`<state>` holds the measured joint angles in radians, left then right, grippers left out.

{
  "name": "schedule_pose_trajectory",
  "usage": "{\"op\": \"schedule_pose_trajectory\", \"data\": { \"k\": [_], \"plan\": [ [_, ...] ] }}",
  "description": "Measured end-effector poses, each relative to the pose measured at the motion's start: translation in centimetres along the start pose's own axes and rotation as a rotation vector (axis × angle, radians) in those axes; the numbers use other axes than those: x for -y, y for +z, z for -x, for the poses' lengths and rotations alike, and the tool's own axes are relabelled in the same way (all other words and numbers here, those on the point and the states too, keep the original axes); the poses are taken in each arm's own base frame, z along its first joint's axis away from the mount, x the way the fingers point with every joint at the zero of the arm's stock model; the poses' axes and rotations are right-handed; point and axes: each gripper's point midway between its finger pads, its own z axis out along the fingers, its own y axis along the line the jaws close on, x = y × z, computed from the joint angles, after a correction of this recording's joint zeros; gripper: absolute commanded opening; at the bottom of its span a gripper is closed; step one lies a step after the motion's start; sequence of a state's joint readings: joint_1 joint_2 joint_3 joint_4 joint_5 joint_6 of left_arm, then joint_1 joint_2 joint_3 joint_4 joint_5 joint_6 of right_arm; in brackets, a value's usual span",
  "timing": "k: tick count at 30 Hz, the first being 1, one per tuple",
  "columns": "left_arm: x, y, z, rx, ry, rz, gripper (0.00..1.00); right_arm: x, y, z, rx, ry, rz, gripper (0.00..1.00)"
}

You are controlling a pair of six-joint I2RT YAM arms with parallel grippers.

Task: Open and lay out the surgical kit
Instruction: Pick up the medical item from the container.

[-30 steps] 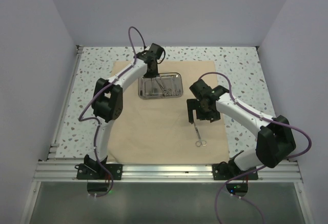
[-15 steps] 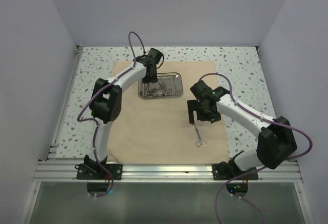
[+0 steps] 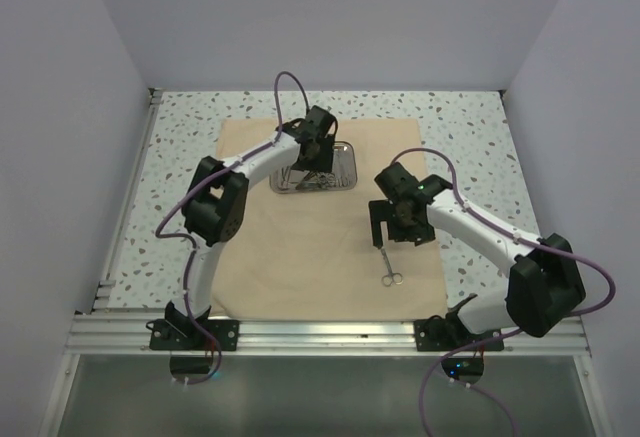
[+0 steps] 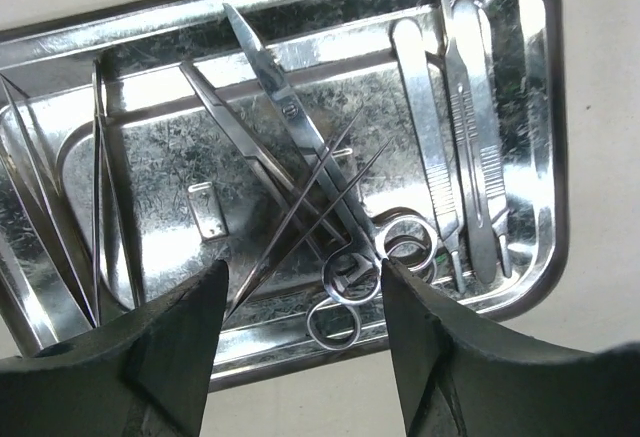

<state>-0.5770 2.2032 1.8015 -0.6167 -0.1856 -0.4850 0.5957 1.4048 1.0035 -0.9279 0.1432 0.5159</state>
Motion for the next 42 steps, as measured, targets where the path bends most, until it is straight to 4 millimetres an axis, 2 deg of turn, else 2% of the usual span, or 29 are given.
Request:
{"op": "schedule_pose_trajectory", "data": {
  "k": [7, 19, 27, 30, 31, 34, 37, 42],
  "plan": [
    [-1.0, 0.7, -1.6, -0.037, 0.029, 0.016, 0.64, 0.1, 0.0, -0.2, 0.0, 0.003, -0.001, 0.95],
    [-0.8, 0.8, -1.0, -0.017, 0.032, 0.009, 0.54, 0.2, 0.0, -0.2, 0.0, 0.005, -0.002, 0.95],
    [-0.9, 1.8, -0.9, -0.02, 0.031, 0.014, 0.47, 0.2, 0.3, -0.3, -0.01, 0.006, -0.01, 0.95],
    [-1.2, 2.4, -0.9, -0.025, 0.03, 0.022, 0.35, 0.2, 0.2, -0.3, -0.009, 0.006, -0.01, 0.94],
    [-1.2, 2.4, -0.7, -0.02, 0.029, 0.02, 0.22, 0.2, 0.2, -0.3, -0.009, 0.006, -0.009, 0.94],
    [-1.6, 2.5, -0.6, -0.021, 0.033, 0.024, 0.08, 0.2, 0.2, -0.3, -0.01, 0.008, -0.01, 0.94],
    [-1.9, 2.5, -0.4, -0.019, 0.031, 0.027, 0.0, 0.2, 0.2, -0.3, -0.01, 0.014, -0.01, 0.94],
    [-2.0, 2.2, 0.0, -0.017, 0.031, 0.03, 0.0, 0.1, 0.2, -0.3, -0.011, 0.02, -0.011, 0.94]
  ]
}}
